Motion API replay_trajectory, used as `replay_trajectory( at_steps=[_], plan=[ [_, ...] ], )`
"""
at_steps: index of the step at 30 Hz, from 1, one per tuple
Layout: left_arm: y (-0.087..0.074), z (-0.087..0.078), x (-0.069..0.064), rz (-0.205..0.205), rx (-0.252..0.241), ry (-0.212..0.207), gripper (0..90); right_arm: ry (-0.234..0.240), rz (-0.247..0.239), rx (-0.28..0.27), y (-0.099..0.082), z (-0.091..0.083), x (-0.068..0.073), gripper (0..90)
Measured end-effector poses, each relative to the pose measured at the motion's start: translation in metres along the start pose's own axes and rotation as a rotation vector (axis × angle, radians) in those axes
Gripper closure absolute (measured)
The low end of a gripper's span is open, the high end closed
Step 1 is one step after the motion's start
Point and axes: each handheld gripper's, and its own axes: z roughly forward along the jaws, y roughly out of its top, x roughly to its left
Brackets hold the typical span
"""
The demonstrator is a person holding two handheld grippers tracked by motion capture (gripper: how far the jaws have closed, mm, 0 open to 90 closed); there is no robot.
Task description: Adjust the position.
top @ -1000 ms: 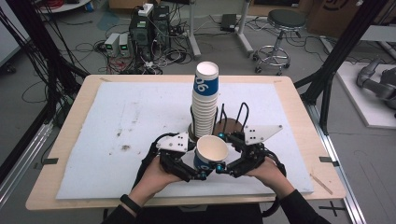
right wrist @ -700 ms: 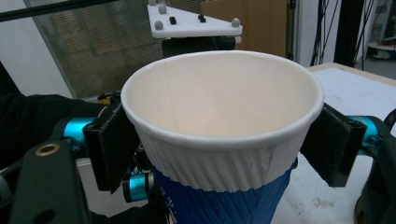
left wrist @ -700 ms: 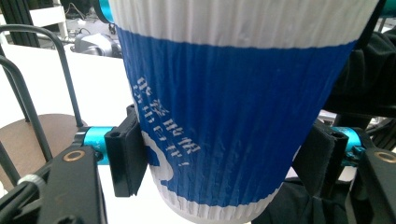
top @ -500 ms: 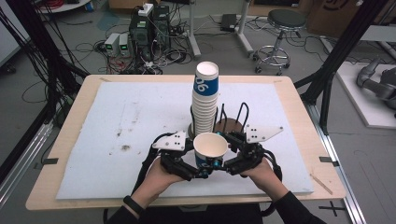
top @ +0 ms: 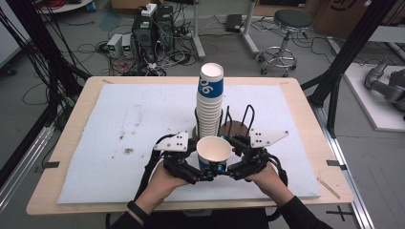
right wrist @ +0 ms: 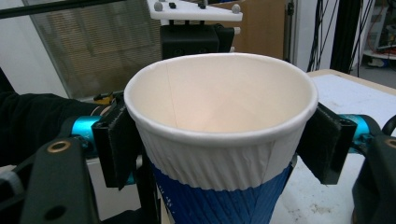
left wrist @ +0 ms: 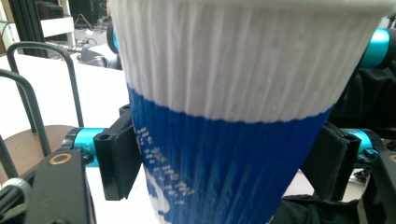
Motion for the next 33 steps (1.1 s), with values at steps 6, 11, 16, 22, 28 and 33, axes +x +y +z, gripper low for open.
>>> replay_trajectory(
  at_steps=[6,11,16,22,28,33],
  plan=[
    [0.001,-0.001,0.000,0.008,0.002,0.000,26.2,0.002,0.000,0.002,0.000,0.001,0.001,24.1],
    [0.002,-0.001,-0.001,0.024,0.012,0.000,26.3,0.007,-0.010,0.013,0.001,0.000,0.000,20.4],
    [0.003,-0.004,0.001,0.028,0.017,0.002,26.4,0.007,-0.028,0.037,0.003,-0.003,0.000,18.1],
    [0.004,-0.011,0.003,0.028,0.007,0.016,26.4,0.019,-0.025,0.034,0.004,-0.011,-0.002,17.4],
    [0.008,-0.021,0.005,0.029,-0.024,0.033,26.4,-0.005,-0.021,0.028,0.003,-0.021,-0.007,17.4],
    [0.013,-0.026,0.005,0.033,-0.044,0.042,26.4,-0.028,-0.030,0.041,-0.001,-0.022,-0.010,17.4]
  ],
)
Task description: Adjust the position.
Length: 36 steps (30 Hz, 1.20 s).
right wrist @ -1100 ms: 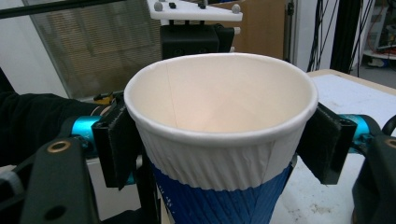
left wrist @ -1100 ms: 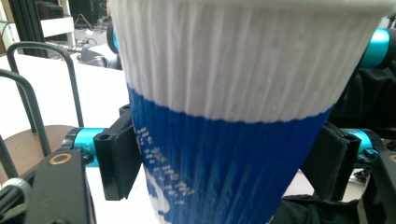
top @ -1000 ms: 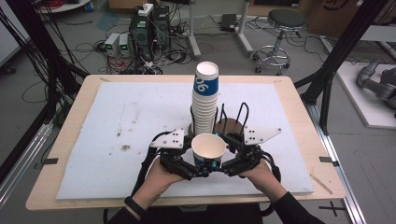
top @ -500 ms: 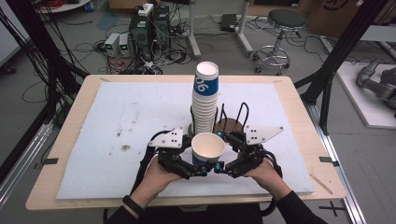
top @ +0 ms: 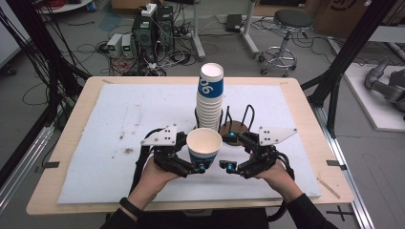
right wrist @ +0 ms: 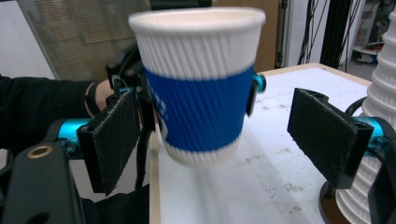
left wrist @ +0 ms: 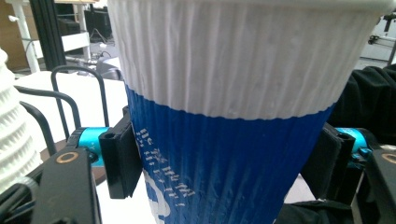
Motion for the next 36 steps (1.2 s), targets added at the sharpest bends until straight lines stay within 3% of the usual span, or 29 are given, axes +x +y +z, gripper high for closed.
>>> replay_trajectory(
  at_steps=[7,17,24,27,36],
  plan=[
    [0.002,-0.002,-0.002,-0.013,-0.032,0.007,26.5,0.001,-0.011,0.044,-0.009,0.008,0.000,17.5],
    [0.002,0.004,-0.005,-0.016,-0.036,-0.014,26.4,0.019,-0.007,0.095,-0.019,0.030,0.007,17.5],
    [0.001,0.010,-0.008,-0.012,-0.029,-0.030,26.4,0.033,0.014,0.080,-0.022,0.041,0.010,19.6],
    [0.000,0.010,-0.008,-0.015,-0.030,-0.024,26.4,0.044,0.010,0.067,-0.021,0.040,0.010,30.3],
    [0.004,0.012,-0.012,-0.006,-0.013,-0.002,17.4,0.043,-0.011,0.070,-0.022,0.040,0.011,30.7]
  ],
)
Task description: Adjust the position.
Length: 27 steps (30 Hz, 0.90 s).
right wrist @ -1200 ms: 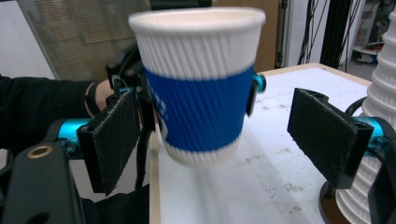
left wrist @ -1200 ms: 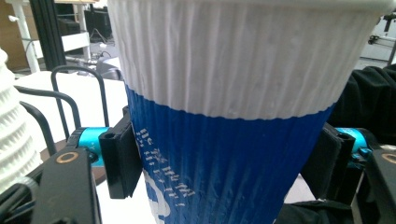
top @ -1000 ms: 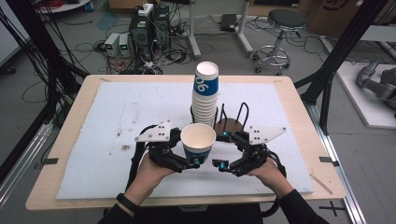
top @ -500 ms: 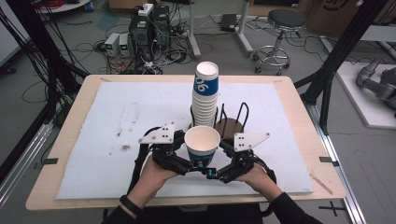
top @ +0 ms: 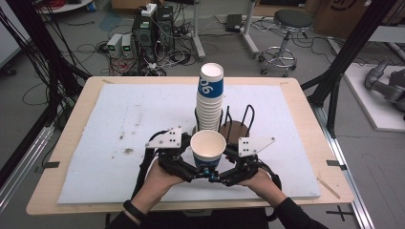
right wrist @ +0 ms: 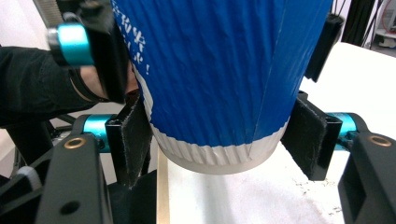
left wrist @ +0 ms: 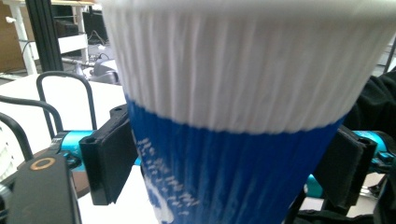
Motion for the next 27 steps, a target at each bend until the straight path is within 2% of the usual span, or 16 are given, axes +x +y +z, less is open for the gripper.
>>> replay_trajectory(
  at_steps=[10,19,23,27],
  plan=[
    [0.0077,-0.0047,-0.0030,0.004,-0.026,0.020,16.1,-0.003,-0.017,0.019,-0.0019,0.0029,0.0011,30.8],
    [0.0081,-0.0050,-0.0042,0.013,-0.033,0.018,22.7,-0.006,-0.012,0.018,-0.0020,0.0031,0.0010,30.0],
    [0.0064,-0.0033,-0.0035,0.017,-0.016,0.011,23.1,0.003,-0.003,-0.028,0.0013,0.0013,0.0027,24.3],
    [0.0055,-0.0011,-0.0041,0.018,-0.012,0.004,23.3,0.007,0.010,-0.051,0.0025,-0.0001,0.0028,26.9]
  ],
)
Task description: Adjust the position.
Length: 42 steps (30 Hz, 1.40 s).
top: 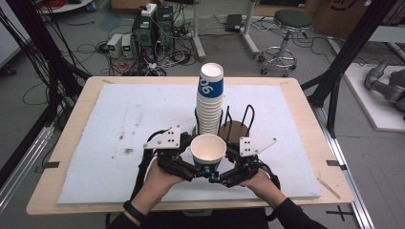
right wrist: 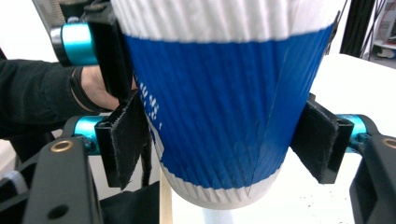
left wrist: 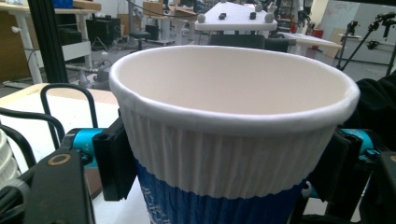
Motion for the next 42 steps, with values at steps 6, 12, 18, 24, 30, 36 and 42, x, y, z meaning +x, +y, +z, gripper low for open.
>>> replay_trajectory(
  at_steps=[6,12,18,24,30,36,42],
  plan=[
    [-0.001,0.000,0.000,-0.005,-0.003,0.001,22.5,-0.004,-0.004,0.001,0.000,0.000,0.000,28.3],
    [0.003,-0.003,0.000,-0.018,-0.025,-0.003,17.3,0.001,-0.006,0.012,-0.001,0.001,0.000,28.3],
    [0.005,-0.004,-0.001,-0.012,-0.028,-0.005,19.4,0.004,-0.013,0.016,-0.002,0.003,0.001,28.5],
    [0.005,-0.004,-0.001,0.007,-0.020,-0.002,21.7,-0.006,-0.031,0.024,-0.002,0.003,0.000,28.1],
    [0.002,-0.008,0.002,0.013,-0.013,0.015,22.1,-0.025,-0.044,0.038,-0.001,0.000,-0.001,21.7],
    [0.000,-0.018,0.007,0.024,-0.009,0.049,22.1,-0.064,-0.046,0.041,0.000,-0.010,-0.006,21.0],
    [-0.003,-0.032,0.014,0.039,-0.025,0.077,22.1,-0.116,-0.043,0.044,0.002,-0.024,-0.011,21.0]
  ],
)
